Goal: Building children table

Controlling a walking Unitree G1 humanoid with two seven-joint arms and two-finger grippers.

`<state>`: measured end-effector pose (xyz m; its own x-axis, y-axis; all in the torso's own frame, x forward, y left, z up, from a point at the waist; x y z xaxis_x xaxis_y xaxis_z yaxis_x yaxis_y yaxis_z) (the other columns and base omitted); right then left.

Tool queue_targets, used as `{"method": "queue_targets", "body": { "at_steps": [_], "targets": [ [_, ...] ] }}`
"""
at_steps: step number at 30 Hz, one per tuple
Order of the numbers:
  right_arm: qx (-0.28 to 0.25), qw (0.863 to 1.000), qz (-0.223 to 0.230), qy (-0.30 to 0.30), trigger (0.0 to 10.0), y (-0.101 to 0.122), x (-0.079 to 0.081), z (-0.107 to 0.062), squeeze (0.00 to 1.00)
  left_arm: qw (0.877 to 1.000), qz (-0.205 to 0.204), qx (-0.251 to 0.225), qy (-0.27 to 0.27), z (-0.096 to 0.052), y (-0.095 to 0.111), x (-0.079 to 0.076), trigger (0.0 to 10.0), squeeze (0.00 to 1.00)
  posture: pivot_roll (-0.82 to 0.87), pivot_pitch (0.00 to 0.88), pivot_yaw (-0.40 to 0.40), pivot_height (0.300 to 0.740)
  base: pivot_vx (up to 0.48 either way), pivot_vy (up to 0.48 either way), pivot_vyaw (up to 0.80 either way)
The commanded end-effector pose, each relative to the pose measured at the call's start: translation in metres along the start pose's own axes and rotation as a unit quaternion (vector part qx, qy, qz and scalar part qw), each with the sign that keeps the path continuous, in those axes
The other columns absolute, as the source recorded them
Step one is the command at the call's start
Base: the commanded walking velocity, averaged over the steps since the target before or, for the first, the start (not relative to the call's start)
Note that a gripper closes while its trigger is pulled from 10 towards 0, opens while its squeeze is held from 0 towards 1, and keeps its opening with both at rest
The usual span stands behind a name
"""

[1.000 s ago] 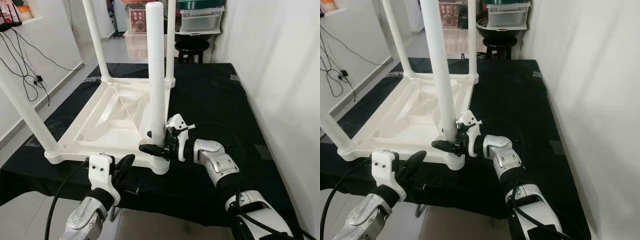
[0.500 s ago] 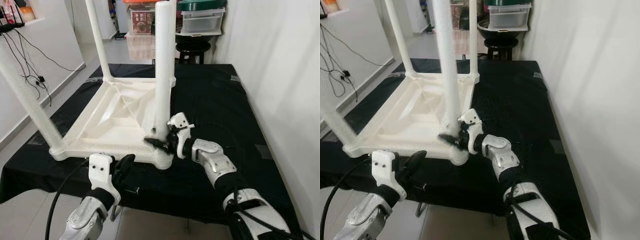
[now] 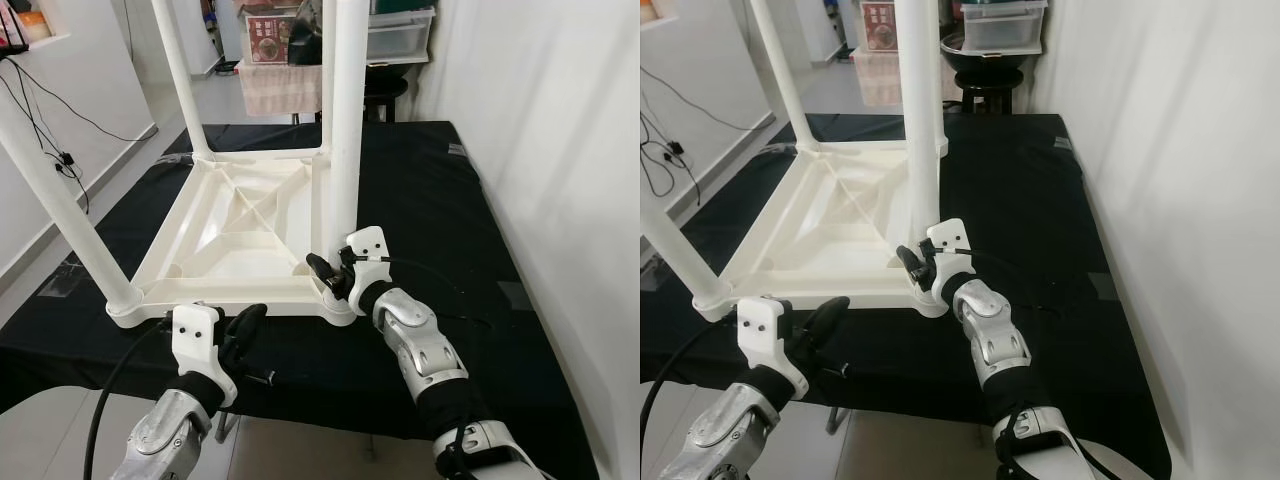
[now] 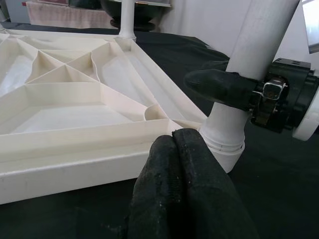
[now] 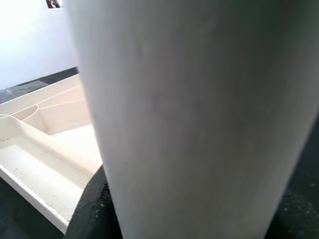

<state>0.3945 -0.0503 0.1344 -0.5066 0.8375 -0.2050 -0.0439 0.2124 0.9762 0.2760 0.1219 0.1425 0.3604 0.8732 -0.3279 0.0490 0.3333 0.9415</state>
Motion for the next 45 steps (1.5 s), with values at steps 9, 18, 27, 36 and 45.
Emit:
{"method": "queue_targets", "body": {
  "at_steps": [9, 18, 27, 36, 45],
  "targets": [
    [-0.046, 0.974, -0.012, 0.223, 10.0, 0.023, 0.031, -0.008, 0.00, 1.000, 0.000, 0.009, 0.006, 0.000, -0.005, 0.003, 10.0, 0.00, -0.02, 0.016, 0.028, 0.740, 0.000, 0.000, 0.00],
    [-0.040, 0.932, -0.059, 0.356, 4.7, 0.029, 0.028, -0.005, 0.00, 1.000, -0.002, 0.012, 0.006, 0.001, -0.009, 0.003, 10.0, 0.00, 0.01, 0.000, 0.023, 0.740, 0.000, 0.000, 0.00],
    [-0.030, 0.937, -0.055, 0.342, 0.0, 0.028, 0.023, -0.003, 0.00, 1.000, -0.003, 0.014, 0.007, -0.001, -0.010, 0.003, 10.0, 0.00, 0.00, 0.000, 0.027, 0.740, 0.000, 0.000, 0.00],
    [0.064, 0.995, 0.039, -0.065, 0.0, -0.023, -0.017, -0.003, 0.00, 1.000, -0.001, 0.012, 0.007, -0.003, -0.006, 0.006, 10.0, 0.00, -0.03, 0.029, 0.039, 0.740, 0.000, 0.000, 0.00],
    [0.052, 0.998, 0.004, 0.036, 10.0, -0.015, 0.009, 0.006, 0.00, 1.000, 0.002, 0.014, 0.003, 0.000, -0.007, 0.005, 10.0, 0.00, -0.02, 0.014, 0.029, 0.740, 0.000, 0.000, 0.00]
  ]
}}
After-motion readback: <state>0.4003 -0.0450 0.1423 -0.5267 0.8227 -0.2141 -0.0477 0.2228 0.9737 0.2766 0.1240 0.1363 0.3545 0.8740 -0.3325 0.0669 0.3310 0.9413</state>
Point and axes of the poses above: a point about 5 cm out from each wrist's last joint towards the gripper, its own z axis pointing out of the wrist towards the gripper, its own y axis along the axis of the wrist's last joint, x = y × z, the point moved 5 cm from there along z, pointing out of the wrist towards the gripper, and after that the axes turned 9 degrees about -z, right-handed, at the moved point
